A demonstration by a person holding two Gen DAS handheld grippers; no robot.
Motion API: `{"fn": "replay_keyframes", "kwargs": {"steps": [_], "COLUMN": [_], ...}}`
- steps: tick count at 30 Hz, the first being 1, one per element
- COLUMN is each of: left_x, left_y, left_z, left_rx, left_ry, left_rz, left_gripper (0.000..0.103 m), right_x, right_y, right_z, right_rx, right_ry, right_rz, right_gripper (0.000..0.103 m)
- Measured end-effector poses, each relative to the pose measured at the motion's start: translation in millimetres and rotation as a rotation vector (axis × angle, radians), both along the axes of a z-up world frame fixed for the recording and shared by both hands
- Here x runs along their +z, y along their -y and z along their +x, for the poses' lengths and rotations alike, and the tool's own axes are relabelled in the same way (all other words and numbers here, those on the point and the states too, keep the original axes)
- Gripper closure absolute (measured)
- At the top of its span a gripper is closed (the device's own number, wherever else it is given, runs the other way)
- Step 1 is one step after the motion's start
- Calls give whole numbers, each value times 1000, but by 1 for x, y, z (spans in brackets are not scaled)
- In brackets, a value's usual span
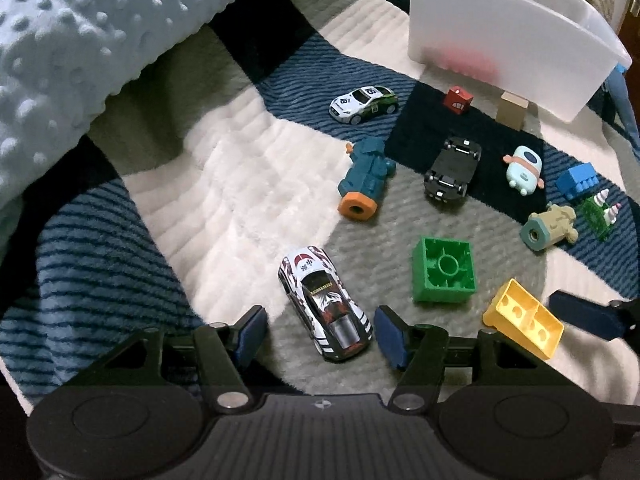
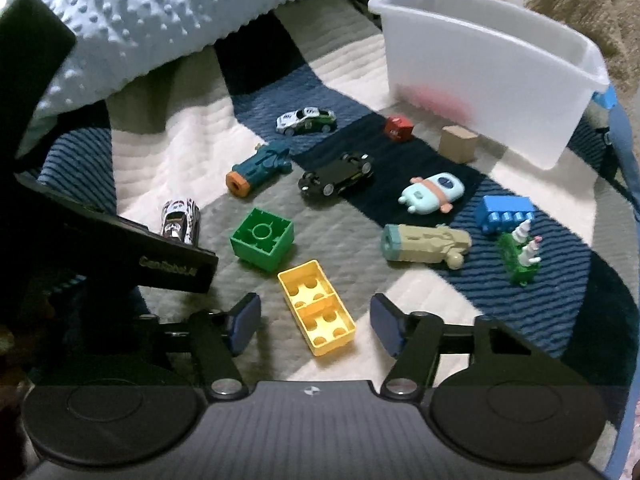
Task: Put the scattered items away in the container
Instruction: 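Grasp the white toy car with the left tool while the right tool grasps the yellow Duplo brick, then lift the car and yellow brick and carry both over the bin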
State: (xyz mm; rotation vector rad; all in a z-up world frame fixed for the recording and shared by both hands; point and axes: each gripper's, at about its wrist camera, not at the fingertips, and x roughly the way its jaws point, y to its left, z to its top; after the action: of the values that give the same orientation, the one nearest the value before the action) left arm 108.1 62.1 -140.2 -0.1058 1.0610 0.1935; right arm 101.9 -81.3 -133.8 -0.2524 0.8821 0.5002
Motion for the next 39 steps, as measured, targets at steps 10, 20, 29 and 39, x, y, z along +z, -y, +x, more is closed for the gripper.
{"fn": "replay_keyframes", "kwargs": {"steps": [10, 20, 29, 39], "left_x": [6, 3, 15, 42], "left_y": [-7, -13, -12, -4], "left_z": [0, -1, -4, -15], "left_rx": [34, 41, -9, -87], "left_ry": [19, 31, 82, 137], "left_rz": [-38, -68, -25, 1], "left_gripper": [61, 67, 69, 69], "right_x": [-7, -6, -2, 16], "right_y": [1, 2, 6, 19], "right_z": [0, -1, -6, -19], "right_rx": [-21, -44, -82, -130], "right_ry": [-5, -15, -10, 42], "right_rz": [-10, -4, -16, -9], "right_gripper": [57, 67, 69, 70]}}
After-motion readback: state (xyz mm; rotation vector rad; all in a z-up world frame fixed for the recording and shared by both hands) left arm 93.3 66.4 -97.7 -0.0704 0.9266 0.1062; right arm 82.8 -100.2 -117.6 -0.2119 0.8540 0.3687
